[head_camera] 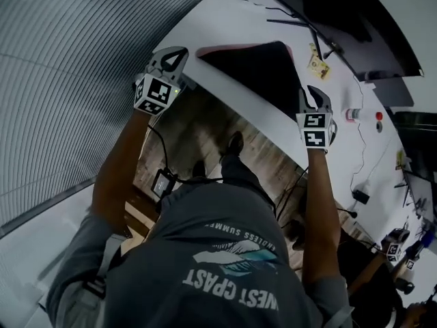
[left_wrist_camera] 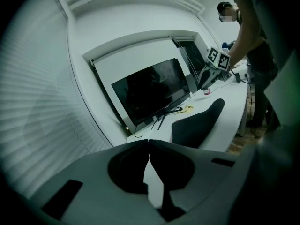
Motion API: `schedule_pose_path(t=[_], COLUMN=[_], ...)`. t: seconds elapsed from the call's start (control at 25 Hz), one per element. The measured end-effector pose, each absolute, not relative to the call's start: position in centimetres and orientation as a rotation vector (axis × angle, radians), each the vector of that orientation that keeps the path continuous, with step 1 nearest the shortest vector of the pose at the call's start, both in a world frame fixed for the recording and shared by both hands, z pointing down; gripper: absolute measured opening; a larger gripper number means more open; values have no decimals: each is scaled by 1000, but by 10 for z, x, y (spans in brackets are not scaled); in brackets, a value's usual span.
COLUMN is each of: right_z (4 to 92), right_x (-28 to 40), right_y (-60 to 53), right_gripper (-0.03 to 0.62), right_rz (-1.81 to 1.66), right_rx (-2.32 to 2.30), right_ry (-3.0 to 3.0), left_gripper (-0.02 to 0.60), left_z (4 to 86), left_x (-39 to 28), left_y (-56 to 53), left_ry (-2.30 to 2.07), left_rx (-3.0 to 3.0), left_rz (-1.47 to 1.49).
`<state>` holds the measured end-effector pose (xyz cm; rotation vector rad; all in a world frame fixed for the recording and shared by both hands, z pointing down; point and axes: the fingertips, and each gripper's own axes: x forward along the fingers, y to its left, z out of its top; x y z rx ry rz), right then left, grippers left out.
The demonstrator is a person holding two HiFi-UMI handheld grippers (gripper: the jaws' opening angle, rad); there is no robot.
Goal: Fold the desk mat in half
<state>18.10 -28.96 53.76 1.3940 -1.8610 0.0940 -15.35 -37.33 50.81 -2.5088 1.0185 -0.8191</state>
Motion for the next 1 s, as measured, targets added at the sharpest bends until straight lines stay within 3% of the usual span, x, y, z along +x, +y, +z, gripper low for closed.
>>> schedule_pose_path(t=[0.28, 1.0], right_z=[444, 318], right_x=[132, 82], right_y=[-267, -181], right_gripper=[34, 26], right_rz=[16, -65], right_rx=[1500, 1524], right_ry=[-2050, -2250], left_gripper=[15, 15], left_z=[464, 352], left_x=[-159, -167], left_y=[-333, -233], left_ry=[975, 814], left_rx=[-2604, -2643], left_rz=[-717, -427])
